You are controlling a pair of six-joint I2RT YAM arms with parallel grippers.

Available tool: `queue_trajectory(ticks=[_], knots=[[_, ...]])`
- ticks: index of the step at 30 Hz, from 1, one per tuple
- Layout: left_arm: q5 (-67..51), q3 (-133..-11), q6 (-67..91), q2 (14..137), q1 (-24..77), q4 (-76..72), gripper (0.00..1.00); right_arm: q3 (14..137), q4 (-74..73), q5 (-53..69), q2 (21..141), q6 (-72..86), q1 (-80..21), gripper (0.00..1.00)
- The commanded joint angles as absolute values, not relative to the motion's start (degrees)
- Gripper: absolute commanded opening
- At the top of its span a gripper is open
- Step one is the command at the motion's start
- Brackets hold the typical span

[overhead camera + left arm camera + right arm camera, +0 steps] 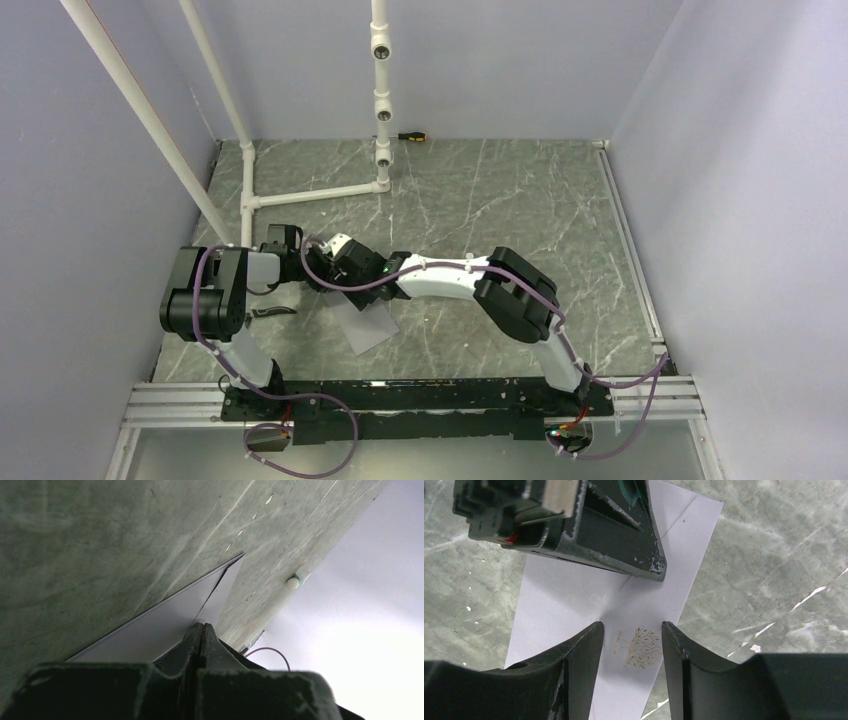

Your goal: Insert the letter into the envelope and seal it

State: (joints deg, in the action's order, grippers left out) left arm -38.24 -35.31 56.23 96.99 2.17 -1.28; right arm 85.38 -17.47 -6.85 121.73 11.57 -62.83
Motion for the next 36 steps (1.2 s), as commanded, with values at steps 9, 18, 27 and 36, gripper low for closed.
queue_trajectory(ticks=[9,18,27,36], knots=[[-25.4,-31.65,51.07,101.75,1.54,8.98,0.02,77.9,-24.66,-3.27,126.29,8.75,-66.71,0.54],[-25.71,-31.46,50.87,101.95,1.35,8.79,0.03,75.01,-25.66,3.43,126.84,7.86,-66.69,0.55],[-25.62,-31.07,50.69,102.34,1.32,8.36,0.02,70.51,-26.27,0.52,123.39,7.76,-66.66,0.5],[-25.43,-31.37,50.49,102.52,1.14,8.56,0.02,65.73,-27.04,1.84,118.2,6.61,-66.99,0.51]])
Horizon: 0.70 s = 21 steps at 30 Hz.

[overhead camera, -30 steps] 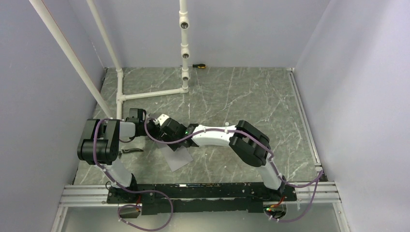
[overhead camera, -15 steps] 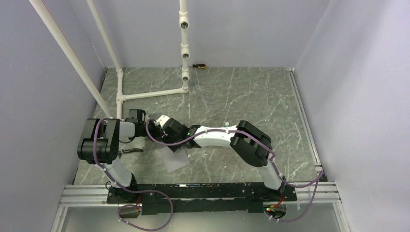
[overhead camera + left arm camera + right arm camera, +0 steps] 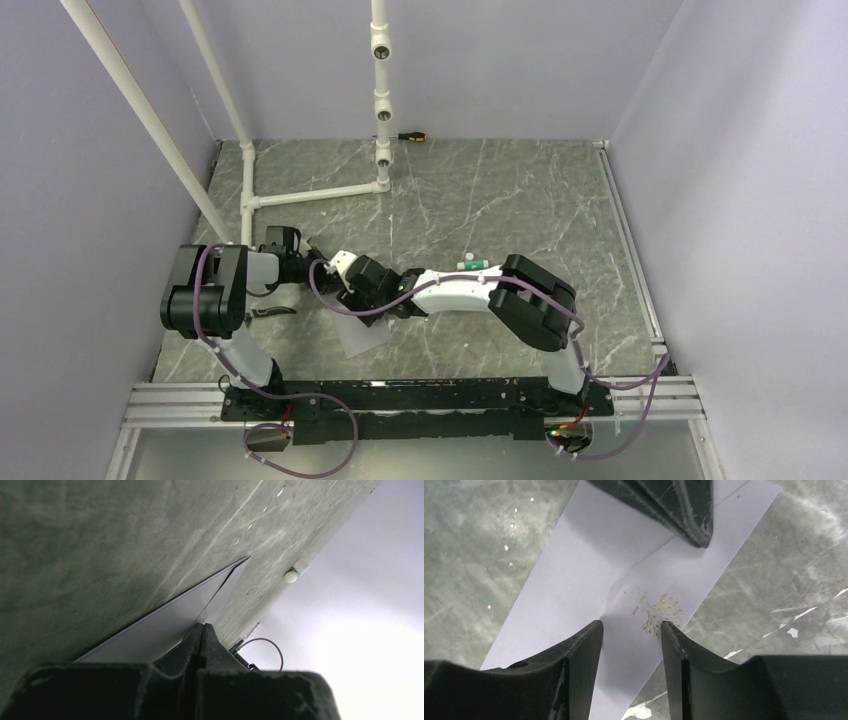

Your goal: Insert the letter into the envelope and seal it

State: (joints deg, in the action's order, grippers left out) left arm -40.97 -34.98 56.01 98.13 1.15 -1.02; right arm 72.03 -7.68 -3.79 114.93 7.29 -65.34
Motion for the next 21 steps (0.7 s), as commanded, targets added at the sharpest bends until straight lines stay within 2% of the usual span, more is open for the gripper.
queue_trajectory(ticks=[1,3,7,11,16,21], knots=[[-25.4,-31.45,50.45,102.42,1.13,8.68,0.02,65.21,-27.21,1.58,117.82,6.92,-67.05,0.5],[-25.55,-31.64,50.36,102.39,1.12,8.79,0.03,64.34,-27.69,0.93,117.22,7.58,-66.99,0.47],[-26.07,-31.97,50.03,102.39,1.14,8.92,0.02,63.25,-28.92,-2.19,115.87,10.26,-67.02,0.25],[-26.71,-32.36,49.38,102.32,1.12,9.49,0.02,61.08,-28.49,-2.03,112.46,12.05,-67.06,0.11],[-26.92,-32.72,48.97,102.03,1.06,10.1,0.02,61.82,-29.1,-3.55,108.87,12.13,-67.12,0.09],[-27.25,-33.11,48.87,102.26,1.04,10.26,0.03,71.43,-29.16,-6.5,110.33,14.09,-67.09,0.14]])
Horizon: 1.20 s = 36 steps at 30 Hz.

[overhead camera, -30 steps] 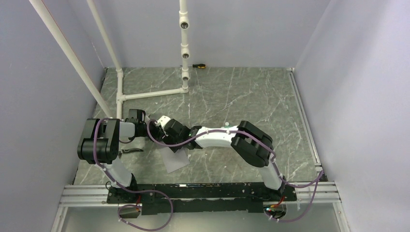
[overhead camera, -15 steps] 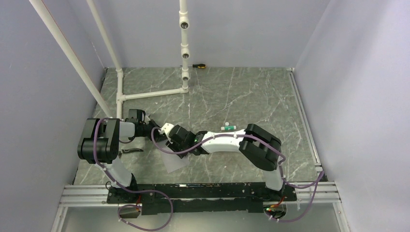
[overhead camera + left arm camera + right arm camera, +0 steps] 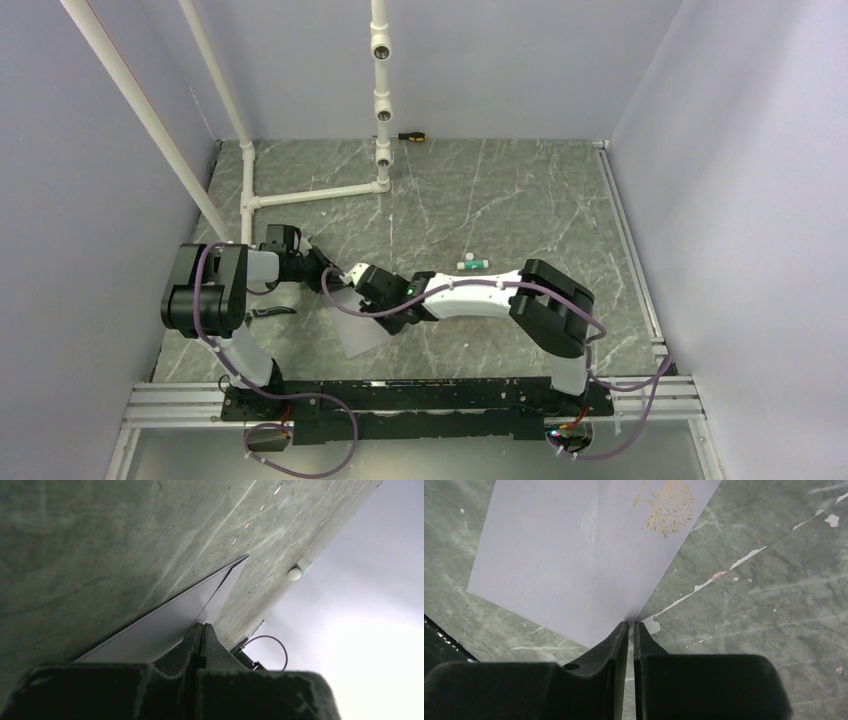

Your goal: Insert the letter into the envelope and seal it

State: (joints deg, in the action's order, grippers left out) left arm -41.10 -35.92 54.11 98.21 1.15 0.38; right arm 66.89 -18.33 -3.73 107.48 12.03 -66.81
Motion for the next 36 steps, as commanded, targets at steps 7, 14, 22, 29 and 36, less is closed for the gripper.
queue_trajectory(ticks=[7,14,22,29,36], knots=[[-29.0,-32.73,49.41,103.25,1.05,8.99,0.02,82.39,-27.61,-7.76,115.4,18.37,-65.97,0.19],[-29.69,-32.43,49.66,103.9,1.04,8.47,0.02,90.06,-28.6,-7.07,121.52,17.94,-65.57,0.18],[-29.29,-32.13,50.41,103.8,0.98,8.16,0.03,91.35,-26.99,-9.2,127.2,15.94,-65.57,0.18],[-29.09,-31.75,50.98,103.71,0.97,7.77,0.02,90.29,-22.64,-11.82,128.68,15.56,-65.43,0.22],[-29.36,-31.88,50.89,103.72,0.77,7.99,0.02,89.34,-20.7,-10.61,129.05,16.58,-64.78,0.22]])
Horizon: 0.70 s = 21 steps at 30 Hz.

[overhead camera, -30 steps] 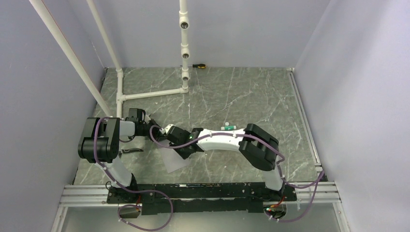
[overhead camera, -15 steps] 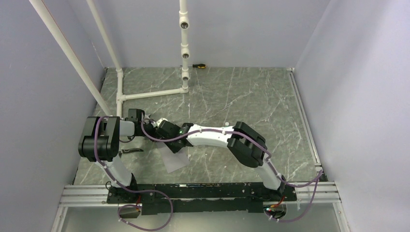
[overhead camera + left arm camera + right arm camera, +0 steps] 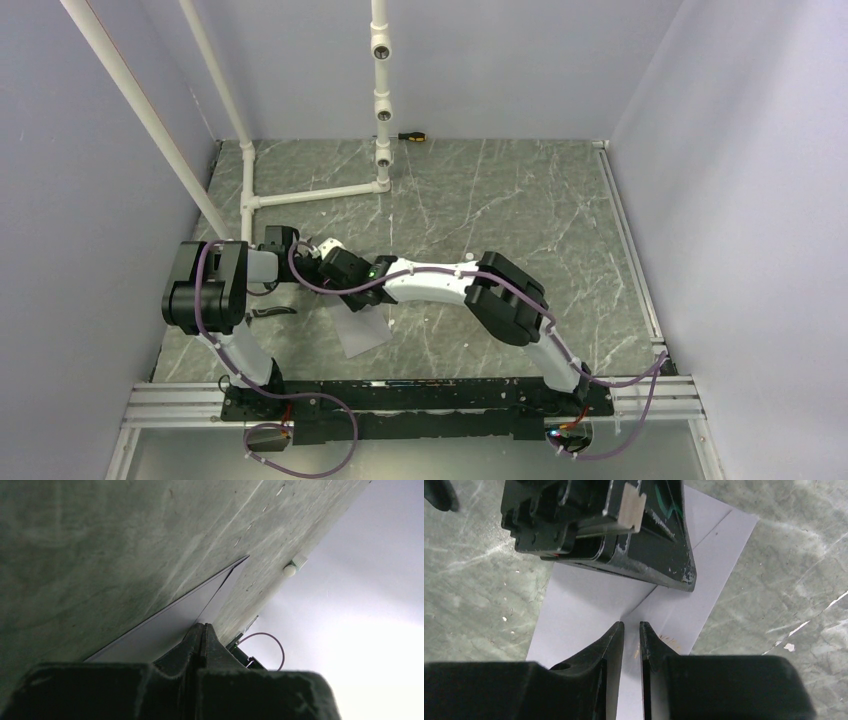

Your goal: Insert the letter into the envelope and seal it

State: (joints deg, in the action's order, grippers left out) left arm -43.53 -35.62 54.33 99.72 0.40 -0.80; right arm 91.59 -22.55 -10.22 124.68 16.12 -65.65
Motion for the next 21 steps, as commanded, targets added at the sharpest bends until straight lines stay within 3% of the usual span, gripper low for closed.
queue_trajectory(ticks=[1,21], knots=[[-29.47,-31.95,50.89,103.71,0.74,8.04,0.02,88.85,-20.47,-10.32,128.92,16.41,-64.78,0.22],[-29.53,-34.98,47.78,103.46,0.18,10.79,0.03,72.37,-22.05,-5.52,111.44,19.07,-67.32,0.22]])
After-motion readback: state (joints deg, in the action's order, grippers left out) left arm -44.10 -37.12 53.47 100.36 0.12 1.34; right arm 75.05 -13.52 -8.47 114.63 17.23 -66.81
